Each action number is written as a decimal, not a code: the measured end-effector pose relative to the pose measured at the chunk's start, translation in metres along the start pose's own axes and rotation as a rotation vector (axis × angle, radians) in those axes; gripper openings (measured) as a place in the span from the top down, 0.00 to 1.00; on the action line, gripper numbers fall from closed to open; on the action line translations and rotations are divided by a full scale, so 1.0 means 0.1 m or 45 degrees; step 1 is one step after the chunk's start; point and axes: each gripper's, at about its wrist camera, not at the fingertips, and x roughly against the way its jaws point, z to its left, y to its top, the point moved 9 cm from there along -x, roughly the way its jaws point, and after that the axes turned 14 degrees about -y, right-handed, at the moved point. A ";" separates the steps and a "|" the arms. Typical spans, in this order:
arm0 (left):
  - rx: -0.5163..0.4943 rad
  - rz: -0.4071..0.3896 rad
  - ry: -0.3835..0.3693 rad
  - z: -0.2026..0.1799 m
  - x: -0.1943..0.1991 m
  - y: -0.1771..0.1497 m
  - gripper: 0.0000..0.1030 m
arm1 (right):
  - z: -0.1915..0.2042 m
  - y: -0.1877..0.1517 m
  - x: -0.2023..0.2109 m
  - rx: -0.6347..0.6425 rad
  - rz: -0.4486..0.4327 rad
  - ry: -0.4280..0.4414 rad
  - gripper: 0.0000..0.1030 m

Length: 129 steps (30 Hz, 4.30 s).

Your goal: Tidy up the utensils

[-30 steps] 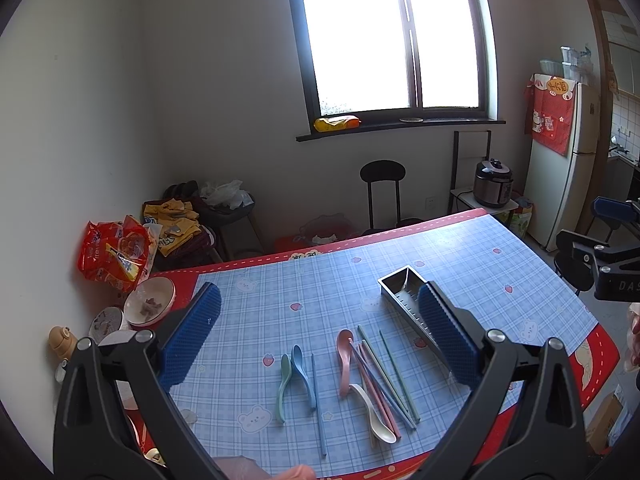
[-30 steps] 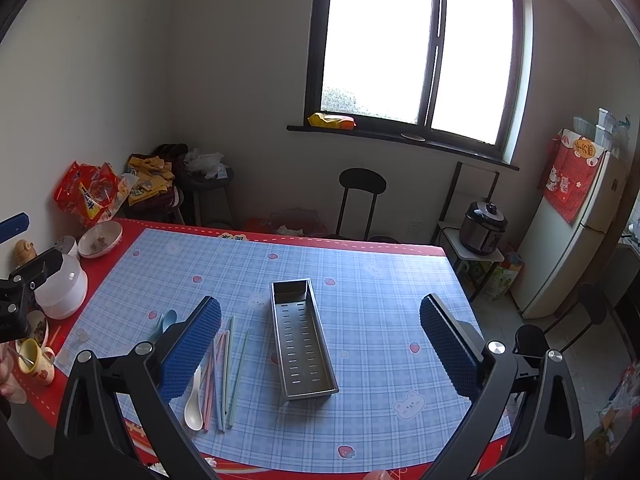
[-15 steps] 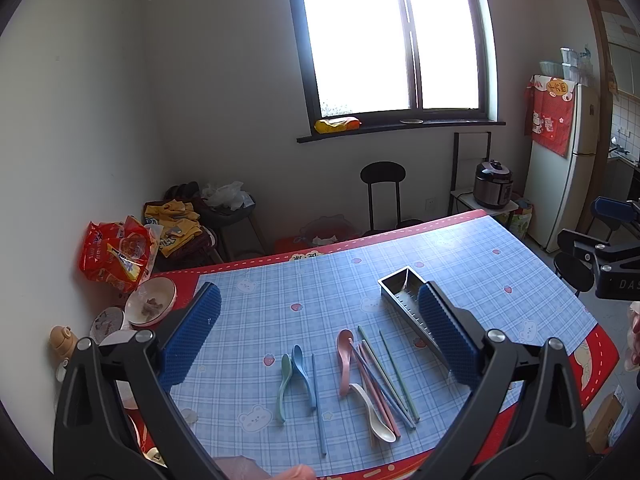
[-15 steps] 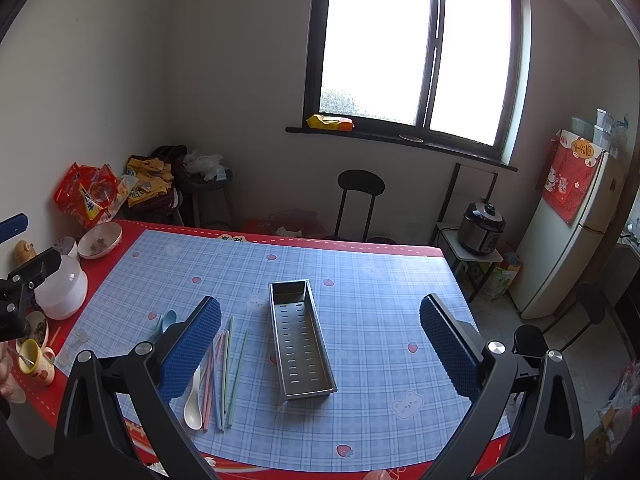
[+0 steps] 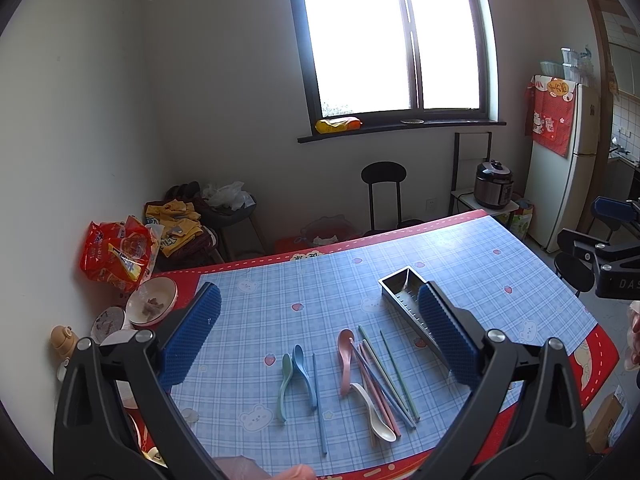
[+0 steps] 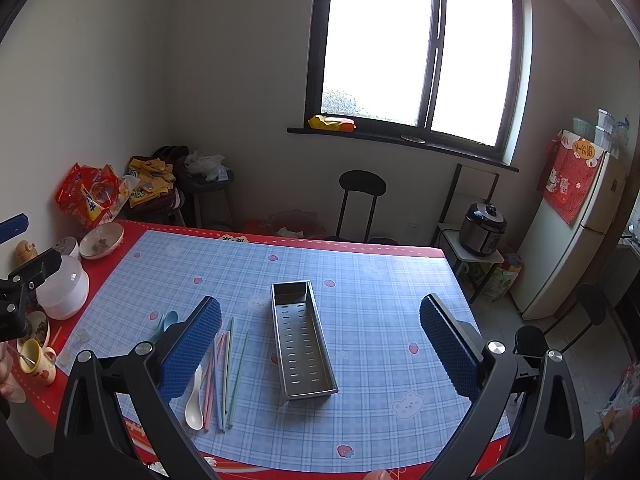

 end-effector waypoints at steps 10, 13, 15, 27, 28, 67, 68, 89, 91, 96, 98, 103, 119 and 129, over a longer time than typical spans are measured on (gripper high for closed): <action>0.001 0.003 0.000 0.00 0.01 0.01 0.05 | -0.01 0.00 -0.01 -0.001 0.004 -0.001 0.05; 0.003 0.007 -0.004 -0.02 0.02 0.02 0.05 | 0.00 0.01 -0.02 0.000 0.011 0.004 0.05; 0.009 0.006 -0.008 -0.04 0.03 0.03 0.05 | 0.01 0.00 -0.03 0.004 0.012 0.010 0.05; 0.161 0.118 0.007 0.15 -0.25 -0.29 0.05 | 0.23 -0.21 -0.33 0.069 0.061 0.129 0.05; 0.184 0.134 0.006 0.19 -0.29 -0.36 0.05 | 0.26 -0.25 -0.38 0.087 0.075 0.141 0.05; 0.445 0.613 -0.224 1.40 -1.67 -2.99 0.05 | 2.51 -2.45 -1.67 0.269 0.774 0.488 0.10; 0.447 0.622 -0.241 1.39 -1.70 -3.01 0.05 | 2.54 -2.47 -1.66 0.268 0.780 0.488 0.13; 0.536 0.706 -0.398 1.33 -1.91 -3.17 0.06 | 2.95 -2.61 -1.64 0.278 0.849 0.578 0.47; 0.549 0.714 -0.406 1.33 -1.92 -3.20 0.06 | 2.92 -2.62 -1.64 0.271 0.851 0.578 0.47; 0.569 0.783 -0.391 1.33 -1.94 -3.28 0.06 | 2.86 -2.63 -1.72 0.230 0.877 0.553 0.54; 0.577 0.795 -0.388 1.35 -1.96 -3.31 0.06 | 2.85 -2.64 -1.72 0.226 0.884 0.551 0.60; 0.609 0.823 -0.371 1.38 -2.00 -3.37 0.06 | 2.82 -2.67 -1.73 0.230 0.892 0.545 0.75; 0.638 0.721 -0.421 1.50 -2.14 -3.04 0.35 | 2.65 -2.63 -1.83 0.176 0.892 0.515 0.84; 0.614 0.745 -0.456 1.51 -2.44 -2.95 0.58 | 2.59 -2.58 -1.81 0.114 0.880 0.545 0.94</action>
